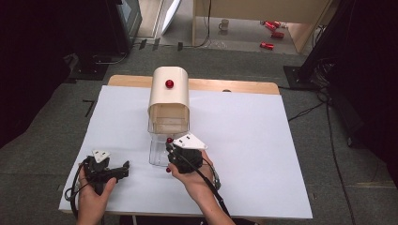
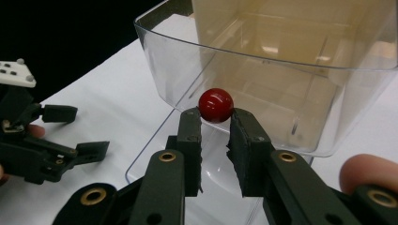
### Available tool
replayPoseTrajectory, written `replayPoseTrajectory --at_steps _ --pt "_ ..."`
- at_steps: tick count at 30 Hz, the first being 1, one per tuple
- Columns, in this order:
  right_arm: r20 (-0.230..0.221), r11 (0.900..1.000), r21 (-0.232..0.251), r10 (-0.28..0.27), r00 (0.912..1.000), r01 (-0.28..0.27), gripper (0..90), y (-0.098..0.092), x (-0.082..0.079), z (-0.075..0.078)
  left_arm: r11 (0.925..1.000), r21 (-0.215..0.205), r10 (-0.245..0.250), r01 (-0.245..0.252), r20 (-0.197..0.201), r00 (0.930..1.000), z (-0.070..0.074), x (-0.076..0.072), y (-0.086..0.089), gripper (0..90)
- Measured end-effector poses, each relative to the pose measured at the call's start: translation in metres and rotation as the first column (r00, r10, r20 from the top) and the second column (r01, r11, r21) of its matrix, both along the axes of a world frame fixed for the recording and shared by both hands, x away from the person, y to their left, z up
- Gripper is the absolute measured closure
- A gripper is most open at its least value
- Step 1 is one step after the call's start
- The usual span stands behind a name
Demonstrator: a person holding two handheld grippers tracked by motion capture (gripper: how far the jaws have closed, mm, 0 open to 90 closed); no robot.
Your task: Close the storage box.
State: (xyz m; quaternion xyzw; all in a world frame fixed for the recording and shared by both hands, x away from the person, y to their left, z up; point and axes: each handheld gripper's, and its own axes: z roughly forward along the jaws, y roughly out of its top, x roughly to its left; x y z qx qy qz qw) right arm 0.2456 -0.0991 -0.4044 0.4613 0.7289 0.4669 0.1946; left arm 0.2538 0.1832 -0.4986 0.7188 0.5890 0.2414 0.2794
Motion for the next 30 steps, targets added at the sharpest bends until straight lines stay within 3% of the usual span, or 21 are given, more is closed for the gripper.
replayPoseTrajectory --at_steps 21,30 --pt "-0.014 1.000 -0.019 -0.025 0.9996 0.025 75.9 0.006 0.050 0.003 1.0000 0.000 0.000 0.000 0.003 1.0000 0.000 0.000 0.000 0.0" --pt "-0.015 1.000 -0.008 -0.021 0.9997 0.021 75.5 0.005 0.061 0.003 1.0000 0.001 0.001 -0.001 0.004 1.0000 0.000 0.000 0.000 0.0"
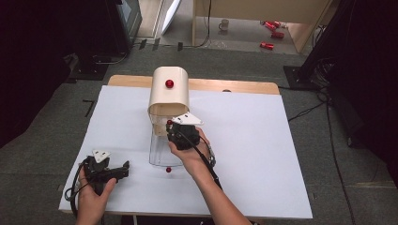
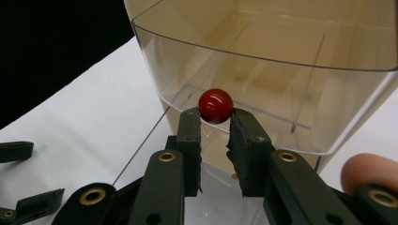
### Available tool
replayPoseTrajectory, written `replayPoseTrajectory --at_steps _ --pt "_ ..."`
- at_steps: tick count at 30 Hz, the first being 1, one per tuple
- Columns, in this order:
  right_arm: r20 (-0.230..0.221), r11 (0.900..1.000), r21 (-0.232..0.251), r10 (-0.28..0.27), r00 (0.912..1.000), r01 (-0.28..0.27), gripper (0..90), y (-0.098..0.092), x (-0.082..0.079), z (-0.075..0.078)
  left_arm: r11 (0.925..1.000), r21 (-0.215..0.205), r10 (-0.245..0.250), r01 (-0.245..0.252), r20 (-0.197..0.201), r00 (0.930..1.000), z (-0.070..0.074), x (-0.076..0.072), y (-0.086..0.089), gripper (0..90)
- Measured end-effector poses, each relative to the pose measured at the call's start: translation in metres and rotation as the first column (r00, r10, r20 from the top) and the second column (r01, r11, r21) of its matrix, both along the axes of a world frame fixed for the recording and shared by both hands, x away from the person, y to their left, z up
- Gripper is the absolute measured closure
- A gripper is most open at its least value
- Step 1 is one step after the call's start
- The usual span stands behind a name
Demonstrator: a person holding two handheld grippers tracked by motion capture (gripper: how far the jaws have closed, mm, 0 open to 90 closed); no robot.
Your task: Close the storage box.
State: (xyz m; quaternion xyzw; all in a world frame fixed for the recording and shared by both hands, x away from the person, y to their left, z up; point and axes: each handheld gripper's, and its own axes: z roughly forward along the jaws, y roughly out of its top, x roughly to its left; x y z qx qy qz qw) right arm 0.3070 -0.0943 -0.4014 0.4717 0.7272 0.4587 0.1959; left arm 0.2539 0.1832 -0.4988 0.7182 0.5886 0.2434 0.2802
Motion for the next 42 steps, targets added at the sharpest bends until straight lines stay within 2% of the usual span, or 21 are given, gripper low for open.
replayPoseTrajectory --at_steps 4,6,7,8,10,11,12,13,15,16,19,20,23,25,27,30,36,40,42 --pt "0.003 1.000 0.000 0.008 1.0000 -0.008 75.3 0.001 0.001 0.000 1.0000 0.000 0.000 0.000 0.000 1.0000 0.000 0.000 0.000 0.0" --pt "-0.017 0.999 0.015 0.031 0.9994 -0.031 61.1 -0.001 -0.001 0.000 1.0000 0.000 0.000 0.000 0.000 1.0000 0.000 0.000 0.000 0.0" --pt "-0.017 0.999 0.015 0.031 0.9994 -0.031 61.1 -0.001 -0.001 0.000 1.0000 0.000 0.000 0.000 0.000 1.0000 0.000 0.000 0.000 0.0" --pt "-0.019 0.999 0.009 0.043 0.9989 -0.042 44.3 -0.003 -0.005 -0.001 1.0000 0.000 0.000 0.000 0.000 1.0000 0.000 0.000 0.000 0.0" --pt "-0.026 0.999 0.002 0.038 0.9989 -0.038 30.2 -0.007 -0.010 -0.003 1.0000 0.000 0.000 0.000 0.000 1.0000 0.000 0.000 0.000 0.0" --pt "-0.026 0.999 0.002 0.038 0.9989 -0.038 30.2 -0.007 -0.010 -0.003 1.0000 0.000 0.000 0.000 0.000 1.0000 0.000 0.000 0.000 0.0" --pt "-0.034 0.999 0.003 0.035 0.9988 -0.035 24.0 -0.010 -0.012 -0.004 1.0000 0.000 0.000 0.000 0.000 1.0000 0.000 0.000 0.000 0.0" --pt "-0.061 1.000 -0.003 0.021 0.9979 -0.021 12.5 -0.017 -0.016 -0.008 1.0000 0.000 0.000 0.000 0.001 1.0000 0.000 0.000 0.000 0.0" --pt "-0.067 1.000 -0.009 0.015 0.9976 -0.016 10.5 -0.019 -0.018 -0.009 1.0000 0.000 0.000 0.000 0.000 1.0000 0.000 0.000 0.000 0.0" --pt "-0.083 1.000 -0.015 0.000 0.9966 -0.001 4.3 -0.025 -0.025 -0.014 1.0000 0.000 0.000 0.000 0.000 1.0000 0.000 0.000 0.000 0.0" --pt "-0.092 1.000 -0.014 -0.006 0.9957 0.005 2.6 -0.030 -0.031 -0.018 1.0000 -0.003 0.002 -0.002 -0.001 1.0000 0.000 0.000 0.000 0.0" --pt "-0.104 1.000 -0.018 -0.016 0.9945 0.014 2.1 -0.033 -0.040 -0.024 1.0000 -0.002 0.001 -0.002 -0.001 1.0000 0.000 0.000 0.000 0.0" --pt "-0.105 1.000 -0.018 -0.017 0.9943 0.015 2.0 -0.035 -0.047 -0.029 1.0000 0.000 0.000 0.000 -0.003 1.0000 0.000 0.000 0.000 0.0" --pt "-0.110 1.000 -0.015 -0.022 0.9937 0.021 1.6 -0.037 -0.058 -0.038 1.0000 0.000 0.000 0.000 -0.002 1.0000 0.000 0.000 0.000 0.0" --pt "-0.115 1.000 -0.018 -0.021 0.9932 0.019 0.2 -0.037 -0.061 -0.041 1.0000 -0.001 0.000 0.000 -0.002 1.0000 0.000 0.000 0.000 0.0" --pt "-0.119 1.000 -0.009 -0.006 0.9929 0.005 0.0 -0.034 -0.072 -0.049 1.0000 -0.001 0.000 0.000 -0.002 1.0000 0.000 0.000 0.000 0.0" --pt "-0.117 1.000 -0.016 0.006 0.9931 -0.008 0.0 -0.026 -0.088 -0.055 1.0000 -0.001 0.000 0.000 -0.002 1.0000 0.000 0.000 0.000 0.0" --pt "-0.131 1.000 -0.008 0.000 0.9913 -0.001 0.0 -0.023 -0.093 -0.060 1.0000 -0.001 0.000 0.000 -0.002 1.0000 0.000 0.000 0.000 0.0" --pt "-0.152 1.000 -0.003 -0.008 0.9884 0.008 0.0 -0.019 -0.096 -0.068 1.0000 0.000 -0.001 0.001 -0.004 1.0000 0.000 0.000 0.000 0.0"
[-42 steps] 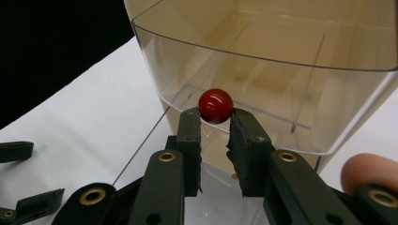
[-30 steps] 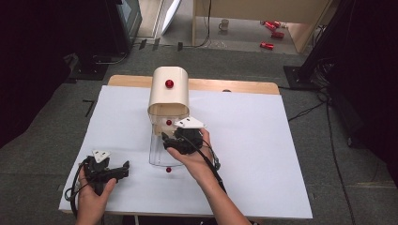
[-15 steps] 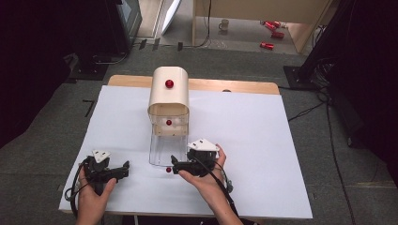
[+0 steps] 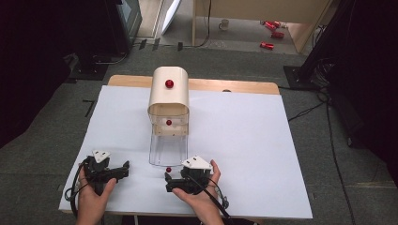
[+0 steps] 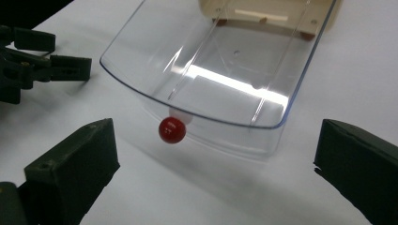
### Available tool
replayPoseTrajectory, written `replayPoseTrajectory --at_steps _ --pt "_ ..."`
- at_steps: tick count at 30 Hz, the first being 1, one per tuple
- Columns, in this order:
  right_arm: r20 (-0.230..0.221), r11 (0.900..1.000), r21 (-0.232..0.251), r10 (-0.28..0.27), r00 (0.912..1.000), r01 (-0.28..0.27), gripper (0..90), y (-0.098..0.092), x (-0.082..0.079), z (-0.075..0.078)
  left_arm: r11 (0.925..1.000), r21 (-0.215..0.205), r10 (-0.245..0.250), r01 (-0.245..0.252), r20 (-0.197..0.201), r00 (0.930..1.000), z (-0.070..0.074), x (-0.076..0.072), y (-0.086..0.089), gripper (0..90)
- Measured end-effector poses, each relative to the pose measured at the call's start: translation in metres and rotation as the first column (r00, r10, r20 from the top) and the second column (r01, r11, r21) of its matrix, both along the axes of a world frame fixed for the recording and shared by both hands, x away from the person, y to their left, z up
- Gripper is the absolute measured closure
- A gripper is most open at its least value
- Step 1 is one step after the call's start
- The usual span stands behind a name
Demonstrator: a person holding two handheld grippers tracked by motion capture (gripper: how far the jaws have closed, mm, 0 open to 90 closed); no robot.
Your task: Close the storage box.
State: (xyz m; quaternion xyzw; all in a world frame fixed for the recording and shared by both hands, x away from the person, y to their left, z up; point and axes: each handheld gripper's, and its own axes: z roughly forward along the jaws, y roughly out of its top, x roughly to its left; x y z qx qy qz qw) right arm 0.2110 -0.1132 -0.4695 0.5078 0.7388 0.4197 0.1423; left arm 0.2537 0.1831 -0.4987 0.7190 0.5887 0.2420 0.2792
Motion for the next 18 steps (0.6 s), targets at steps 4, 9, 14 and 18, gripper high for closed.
replayPoseTrajectory --at_steps 4,9,14,18 --pt "-0.031 1.000 0.003 -0.021 0.9993 0.021 0.1 0.006 0.000 -0.010 1.0000 0.000 0.000 0.000 0.000 1.0000 0.000 0.000 0.000 0.0" --pt "-0.042 0.999 -0.001 -0.037 0.9984 0.037 5.0 0.015 -0.002 -0.019 1.0000 0.000 0.000 0.000 0.000 1.0000 0.000 0.000 0.000 0.0" --pt "-0.049 0.993 -0.011 -0.114 0.9923 0.113 14.9 0.020 -0.002 -0.025 1.0000 0.000 0.000 0.000 0.001 1.0000 0.000 0.000 0.000 0.0" --pt "-0.044 0.991 -0.010 -0.133 0.9901 0.133 18.7 0.020 -0.004 -0.026 1.0000 0.000 0.000 0.000 0.001 1.0000 0.000 0.000 0.000 0.0"
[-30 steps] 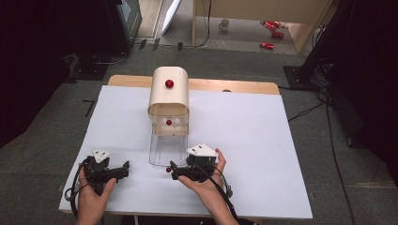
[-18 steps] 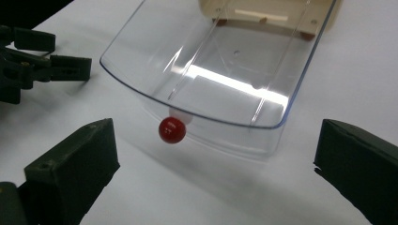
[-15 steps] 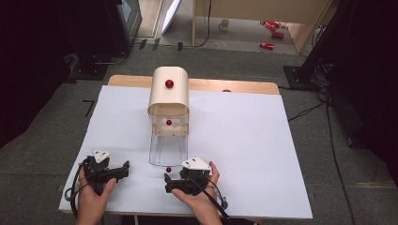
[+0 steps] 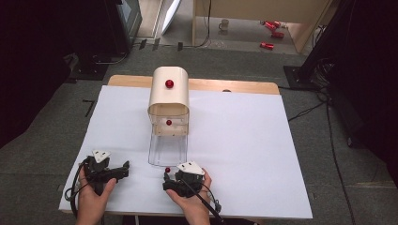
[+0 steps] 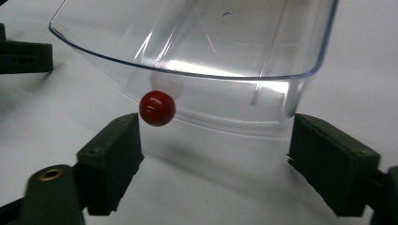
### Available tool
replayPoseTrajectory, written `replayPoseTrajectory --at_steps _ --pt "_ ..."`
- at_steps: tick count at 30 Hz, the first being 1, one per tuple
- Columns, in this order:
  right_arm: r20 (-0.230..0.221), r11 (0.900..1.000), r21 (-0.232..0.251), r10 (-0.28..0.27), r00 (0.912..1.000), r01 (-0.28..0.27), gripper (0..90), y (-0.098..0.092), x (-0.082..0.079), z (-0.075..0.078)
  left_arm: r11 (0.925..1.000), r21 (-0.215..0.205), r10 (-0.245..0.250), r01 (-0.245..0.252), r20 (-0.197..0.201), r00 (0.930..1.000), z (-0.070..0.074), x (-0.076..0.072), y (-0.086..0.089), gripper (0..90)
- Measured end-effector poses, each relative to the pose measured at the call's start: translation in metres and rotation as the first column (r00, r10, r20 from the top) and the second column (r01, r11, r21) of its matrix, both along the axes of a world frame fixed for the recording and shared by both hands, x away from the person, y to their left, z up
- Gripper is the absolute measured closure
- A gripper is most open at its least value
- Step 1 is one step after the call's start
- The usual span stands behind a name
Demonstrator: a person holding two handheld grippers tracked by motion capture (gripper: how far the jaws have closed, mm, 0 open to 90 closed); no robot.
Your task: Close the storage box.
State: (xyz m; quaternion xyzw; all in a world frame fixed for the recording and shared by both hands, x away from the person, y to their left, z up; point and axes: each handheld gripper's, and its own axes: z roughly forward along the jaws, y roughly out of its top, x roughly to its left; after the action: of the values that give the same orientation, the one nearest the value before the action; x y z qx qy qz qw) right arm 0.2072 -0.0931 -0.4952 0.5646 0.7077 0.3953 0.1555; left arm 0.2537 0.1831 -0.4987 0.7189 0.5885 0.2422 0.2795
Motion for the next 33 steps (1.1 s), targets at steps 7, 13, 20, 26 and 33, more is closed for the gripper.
replayPoseTrajectory --at_steps 7,13,20,26,33 --pt "0.002 1.000 -0.007 -0.004 1.0000 0.004 34.5 0.001 -0.005 -0.002 1.0000 0.000 0.000 0.000 0.000 1.0000 0.000 0.000 0.000 0.0" --pt "0.012 0.999 -0.002 0.054 0.9985 -0.054 56.3 0.003 -0.005 -0.002 1.0000 0.000 0.000 0.000 0.000 1.0000 0.000 0.000 0.000 0.0" --pt "0.009 0.994 0.008 0.108 0.9941 -0.108 69.8 0.011 -0.002 -0.001 1.0000 0.000 0.000 0.000 0.000 1.0000 0.000 0.000 0.000 0.0" --pt "0.006 0.992 0.005 0.125 0.9921 -0.125 77.2 0.015 0.003 0.000 1.0000 0.000 0.000 0.000 0.000 1.0000 0.000 0.000 0.000 0.0" --pt "0.014 0.991 0.008 0.133 0.9911 -0.133 78.2 0.015 0.006 0.004 1.0000 0.000 0.000 0.000 0.000 1.0000 0.000 0.000 0.000 0.0"
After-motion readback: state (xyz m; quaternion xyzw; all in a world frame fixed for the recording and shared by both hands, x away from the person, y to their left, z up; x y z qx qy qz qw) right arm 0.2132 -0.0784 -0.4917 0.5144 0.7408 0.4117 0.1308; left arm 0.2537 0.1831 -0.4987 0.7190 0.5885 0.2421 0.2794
